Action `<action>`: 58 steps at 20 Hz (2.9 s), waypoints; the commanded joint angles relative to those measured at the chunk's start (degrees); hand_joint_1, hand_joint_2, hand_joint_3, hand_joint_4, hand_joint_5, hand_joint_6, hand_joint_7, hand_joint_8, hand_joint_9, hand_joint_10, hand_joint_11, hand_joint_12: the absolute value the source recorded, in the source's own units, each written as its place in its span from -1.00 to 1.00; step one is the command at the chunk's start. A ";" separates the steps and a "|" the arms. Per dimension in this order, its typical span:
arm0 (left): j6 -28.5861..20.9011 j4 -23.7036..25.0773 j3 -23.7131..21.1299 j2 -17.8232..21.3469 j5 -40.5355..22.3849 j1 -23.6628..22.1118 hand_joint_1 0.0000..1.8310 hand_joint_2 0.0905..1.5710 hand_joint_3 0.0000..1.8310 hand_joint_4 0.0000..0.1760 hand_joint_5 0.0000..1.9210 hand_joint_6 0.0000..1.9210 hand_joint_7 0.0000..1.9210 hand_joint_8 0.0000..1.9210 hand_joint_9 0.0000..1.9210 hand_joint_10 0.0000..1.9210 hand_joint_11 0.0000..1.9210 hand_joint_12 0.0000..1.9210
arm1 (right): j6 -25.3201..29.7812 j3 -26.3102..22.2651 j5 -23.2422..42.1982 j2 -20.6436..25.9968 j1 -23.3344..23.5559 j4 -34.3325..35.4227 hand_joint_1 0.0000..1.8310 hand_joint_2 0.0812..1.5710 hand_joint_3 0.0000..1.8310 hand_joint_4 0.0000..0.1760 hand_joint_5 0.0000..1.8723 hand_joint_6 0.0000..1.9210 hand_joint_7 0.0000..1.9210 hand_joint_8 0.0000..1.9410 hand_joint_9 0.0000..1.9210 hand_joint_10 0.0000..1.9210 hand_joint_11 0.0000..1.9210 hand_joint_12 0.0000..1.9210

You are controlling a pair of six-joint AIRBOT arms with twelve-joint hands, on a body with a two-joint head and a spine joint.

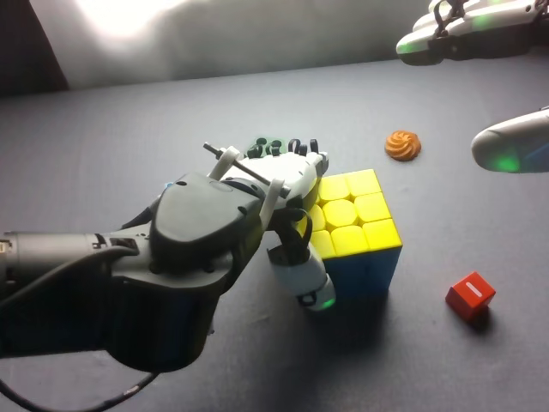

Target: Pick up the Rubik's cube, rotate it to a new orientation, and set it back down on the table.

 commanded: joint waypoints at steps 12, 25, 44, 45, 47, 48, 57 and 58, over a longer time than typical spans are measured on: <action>-0.21 2.46 0.84 -1.14 -1.02 -1.13 0.28 -0.03 -1.00 -1.00 -0.88 -1.00 -1.00 -1.00 -1.00 -1.00 -1.00 -0.90 | -0.42 -0.14 0.53 0.05 0.84 1.86 -1.00 0.51 -1.00 -1.00 -0.67 -1.00 -0.68 -0.99 -0.74 -0.99 -1.00 -0.39; -0.48 2.59 0.36 -0.77 -0.36 -1.17 0.35 0.37 -1.00 -1.00 -0.32 -0.96 -0.18 -0.96 -0.16 -0.91 -0.61 0.06 | -0.46 -0.14 0.65 0.06 0.82 1.84 -1.00 0.51 -1.00 -1.00 -0.63 -1.00 -0.64 -1.00 -0.71 -1.00 -1.00 -0.33; -0.48 3.81 -2.01 1.09 -0.37 -4.29 0.49 0.41 -1.00 -1.00 0.04 -0.16 -0.08 0.24 -0.13 0.42 -0.27 0.34 | -4.34 -0.09 0.75 0.09 1.29 1.84 -1.00 0.52 -1.00 -1.00 -0.65 -1.00 -0.67 -1.00 -0.73 -0.99 -1.00 -0.30; -0.48 3.85 -2.16 1.32 -0.37 -4.51 0.50 0.41 -1.00 -1.00 0.05 -0.19 -0.08 0.24 -0.14 0.42 -0.27 0.34 | -6.40 -0.08 0.94 0.15 1.76 1.84 -1.00 0.53 -1.00 -1.00 -0.64 -1.00 -0.66 -1.00 -0.72 -1.00 -1.00 -0.30; -0.48 4.24 -2.43 1.83 -0.36 -5.00 0.49 0.42 -1.00 -1.00 0.01 -0.14 -0.10 0.26 -0.15 0.46 -0.29 0.37 | -11.18 0.01 1.76 0.52 2.74 1.84 -1.00 0.52 -1.00 -1.00 -0.67 -1.00 -0.70 -1.00 -0.76 -1.00 -1.00 -0.34; -0.49 4.24 -2.50 1.98 -0.36 -5.17 0.49 0.42 -1.00 -1.00 0.01 -0.14 -0.10 0.25 -0.16 0.47 -0.29 0.38 | -12.48 0.15 2.19 0.58 2.93 1.84 -1.00 0.52 -1.00 -1.00 -0.67 -1.00 -0.70 -1.00 -0.76 -1.00 -1.00 -0.36; -1.04 4.19 -2.39 3.37 -0.36 -6.49 0.50 0.41 -1.00 -1.00 0.01 -0.10 -0.08 0.19 -0.12 0.41 -0.29 0.38 | -12.85 0.53 2.75 2.23 2.35 -7.24 -1.00 0.73 -1.00 -1.00 -0.63 -1.00 -0.38 -0.96 -0.36 -0.92 -0.87 0.04; -1.04 4.19 -2.40 3.53 -0.36 -6.55 0.50 0.41 -1.00 -1.00 0.01 -0.10 -0.08 0.19 -0.12 0.41 -0.29 0.38 | -12.85 0.54 2.73 2.59 1.74 -8.15 -1.00 0.73 -1.00 -1.00 -0.63 -1.00 -0.38 -0.96 -0.36 -0.92 -0.87 0.04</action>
